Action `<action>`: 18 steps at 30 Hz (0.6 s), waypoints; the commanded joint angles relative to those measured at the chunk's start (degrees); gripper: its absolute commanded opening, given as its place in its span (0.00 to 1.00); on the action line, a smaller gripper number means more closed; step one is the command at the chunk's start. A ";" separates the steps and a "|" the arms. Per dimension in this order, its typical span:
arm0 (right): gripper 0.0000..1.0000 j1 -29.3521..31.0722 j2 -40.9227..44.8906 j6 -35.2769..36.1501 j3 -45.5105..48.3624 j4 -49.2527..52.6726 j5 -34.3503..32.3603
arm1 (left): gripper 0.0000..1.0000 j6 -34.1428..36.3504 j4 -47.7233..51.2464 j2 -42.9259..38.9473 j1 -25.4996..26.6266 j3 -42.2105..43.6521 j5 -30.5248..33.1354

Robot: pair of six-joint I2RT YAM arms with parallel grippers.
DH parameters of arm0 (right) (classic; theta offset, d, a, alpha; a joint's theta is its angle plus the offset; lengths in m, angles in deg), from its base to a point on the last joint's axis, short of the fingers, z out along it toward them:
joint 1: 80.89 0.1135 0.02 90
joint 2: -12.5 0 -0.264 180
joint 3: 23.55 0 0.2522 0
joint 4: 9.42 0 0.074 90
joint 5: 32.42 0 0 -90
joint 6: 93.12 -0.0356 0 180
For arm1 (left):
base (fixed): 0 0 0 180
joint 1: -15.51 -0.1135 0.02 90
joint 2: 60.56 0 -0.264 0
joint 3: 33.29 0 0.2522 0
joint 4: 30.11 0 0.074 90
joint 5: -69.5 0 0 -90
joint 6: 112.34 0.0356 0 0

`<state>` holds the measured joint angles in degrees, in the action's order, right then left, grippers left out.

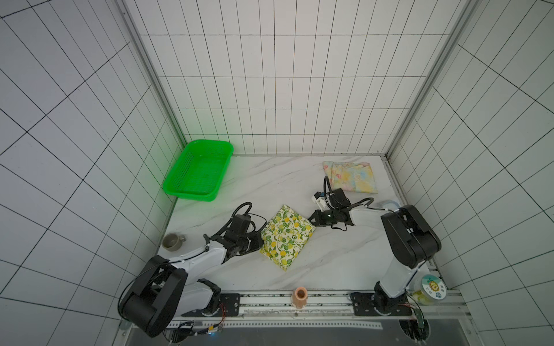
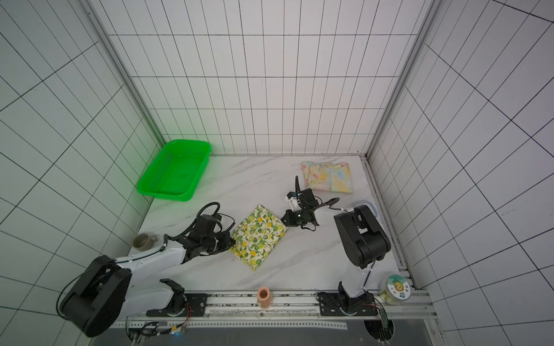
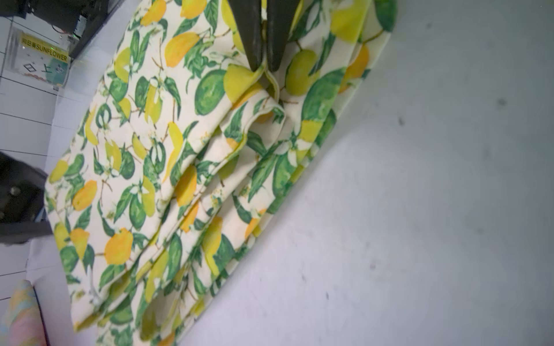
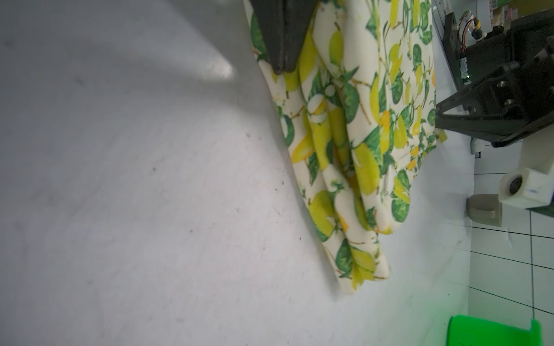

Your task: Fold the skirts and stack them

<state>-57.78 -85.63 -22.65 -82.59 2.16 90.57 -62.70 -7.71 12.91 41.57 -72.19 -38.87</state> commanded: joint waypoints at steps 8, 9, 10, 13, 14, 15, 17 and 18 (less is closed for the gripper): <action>0.00 6.28 15.16 -16.93 21.19 -18.08 -3.73 | 0.00 9.12 -5.86 10.63 -0.32 -11.91 2.83; 0.00 7.67 16.37 -17.81 21.66 -18.22 -4.91 | 0.00 10.31 -5.92 10.60 -0.37 -12.41 2.65; 0.08 8.67 17.29 -18.23 21.81 -18.22 -5.85 | 0.00 11.40 -5.69 10.22 -0.40 -12.80 2.64; 0.36 9.21 19.57 -18.16 21.34 -16.14 -8.87 | 0.00 12.59 -3.54 7.30 -0.90 -12.79 3.93; 0.41 9.03 19.92 -17.73 20.99 -15.18 -9.97 | 0.00 12.34 -2.87 6.18 -1.06 -12.51 4.44; 0.44 8.55 20.14 -17.20 20.55 -14.38 -10.98 | 0.00 11.86 -2.07 4.85 -1.19 -12.10 5.14; 0.45 7.19 19.47 -15.92 19.77 -14.33 -10.78 | 0.00 11.37 -0.84 3.30 -1.32 -11.35 5.84; 0.45 6.37 18.40 -15.20 19.14 -14.35 -10.37 | 0.00 11.27 -0.28 2.84 -1.40 -10.99 6.06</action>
<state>-49.98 -66.22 -38.52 -63.07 -12.44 82.46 -52.41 -9.50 17.68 40.57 -83.93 -34.94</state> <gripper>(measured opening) 0.449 0.049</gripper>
